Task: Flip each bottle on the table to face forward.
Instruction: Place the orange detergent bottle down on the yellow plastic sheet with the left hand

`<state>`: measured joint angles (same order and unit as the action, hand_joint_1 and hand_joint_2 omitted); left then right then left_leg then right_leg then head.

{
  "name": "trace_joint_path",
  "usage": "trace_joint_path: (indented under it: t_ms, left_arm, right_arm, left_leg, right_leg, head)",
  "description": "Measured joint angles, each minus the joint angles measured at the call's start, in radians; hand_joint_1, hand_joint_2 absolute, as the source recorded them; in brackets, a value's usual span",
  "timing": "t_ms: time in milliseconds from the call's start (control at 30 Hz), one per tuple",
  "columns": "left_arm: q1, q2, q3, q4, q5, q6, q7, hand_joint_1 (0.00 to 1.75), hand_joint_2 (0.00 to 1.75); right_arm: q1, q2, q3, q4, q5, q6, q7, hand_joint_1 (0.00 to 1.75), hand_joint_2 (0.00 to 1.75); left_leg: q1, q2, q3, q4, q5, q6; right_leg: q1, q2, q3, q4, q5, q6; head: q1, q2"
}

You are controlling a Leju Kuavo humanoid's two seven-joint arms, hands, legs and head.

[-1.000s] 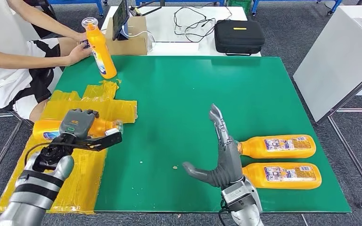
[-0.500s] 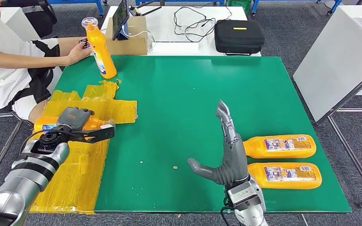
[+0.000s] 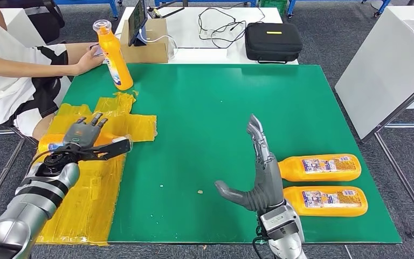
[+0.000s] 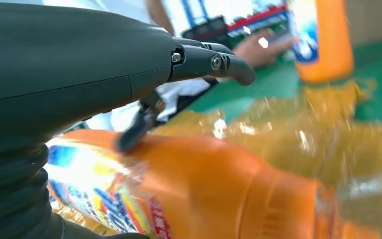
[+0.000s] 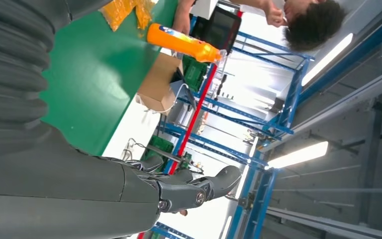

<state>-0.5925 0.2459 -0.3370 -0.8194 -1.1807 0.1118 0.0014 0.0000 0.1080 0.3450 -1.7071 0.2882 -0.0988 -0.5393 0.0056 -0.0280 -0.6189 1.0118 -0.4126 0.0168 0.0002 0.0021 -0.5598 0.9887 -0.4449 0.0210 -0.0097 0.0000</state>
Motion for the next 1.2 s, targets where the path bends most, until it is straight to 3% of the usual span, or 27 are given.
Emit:
trace_joint_path:
  t_ms: [167, 300, 500, 633, 800, 1067, 1200]
  left_arm:
    - [0.061, -0.031, 0.050, -0.092, 0.017, 0.144, -0.031, 0.00, 1.75]
    - [0.176, -0.087, 0.119, -0.301, 0.053, 0.334, -0.111, 0.00, 1.75]
    - [0.308, -0.151, 0.175, -0.586, 0.167, 0.394, -0.197, 0.00, 1.75]
    - [0.395, -0.185, 0.182, -0.759, 0.308, 0.345, -0.251, 0.00, 1.75]
    - [0.500, -0.225, 0.183, -0.902, 0.505, 0.231, -0.310, 0.00, 1.75]
    - [0.593, -0.267, 0.184, -0.987, 0.596, 0.157, -0.332, 0.00, 1.75]
    - [0.624, -0.289, 0.184, -0.995, 0.714, 0.049, -0.336, 0.00, 1.75]
  right_arm:
    - [0.004, 0.000, -0.003, 0.000, 0.036, -0.006, 0.010, 0.00, 1.75]
    - [0.013, -0.003, -0.009, -0.007, 0.100, -0.051, 0.020, 0.00, 1.75]
    - [0.019, -0.017, -0.015, -0.026, 0.222, -0.144, 0.048, 0.00, 1.75]
    - [0.016, -0.046, -0.026, -0.033, 0.388, -0.217, 0.119, 0.00, 1.75]
    - [-0.007, -0.118, -0.050, -0.033, 0.577, -0.224, 0.240, 0.00, 1.75]
    - [-0.036, -0.219, -0.090, -0.029, 0.684, -0.210, 0.313, 0.00, 1.75]
    - [-0.055, -0.294, -0.097, -0.013, 0.775, -0.130, 0.375, 0.00, 1.75]
  left_leg:
    - [0.000, 0.000, 0.000, 0.000, 0.000, 0.000]
    - [-0.001, 0.000, 0.000, 0.000, 0.000, 0.000]
    - [-0.001, 0.000, -0.001, 0.000, -0.001, 0.000]
    - [-0.001, 0.000, -0.001, 0.000, -0.001, 0.000]
    - [-0.001, 0.000, -0.001, 0.000, -0.001, 0.000]
    - [-0.002, -0.001, -0.001, 0.000, -0.001, 0.000]
    - [-0.002, -0.001, -0.001, 0.000, -0.001, 0.001]
  right_leg:
    - [0.000, 0.000, 0.000, 0.000, 0.000, 0.000]
    - [-0.001, 0.000, 0.000, 0.000, 0.000, 0.000]
    - [-0.001, 0.000, -0.001, -0.001, 0.000, 0.000]
    - [-0.001, 0.000, 0.000, -0.001, 0.000, 0.000]
    - [-0.001, 0.000, 0.000, -0.001, 0.000, 0.000]
    - [-0.001, 0.000, 0.000, -0.001, 0.001, 0.001]
    - [-0.001, 0.000, 0.000, -0.001, 0.001, 0.001]
  head:
    - [0.000, 0.000]
    - [0.000, 0.000]
    - [0.000, 0.000]
    - [0.000, 0.000]
    - [0.000, 0.000]
    - [-0.001, 0.000]
    - [-0.001, 0.000]
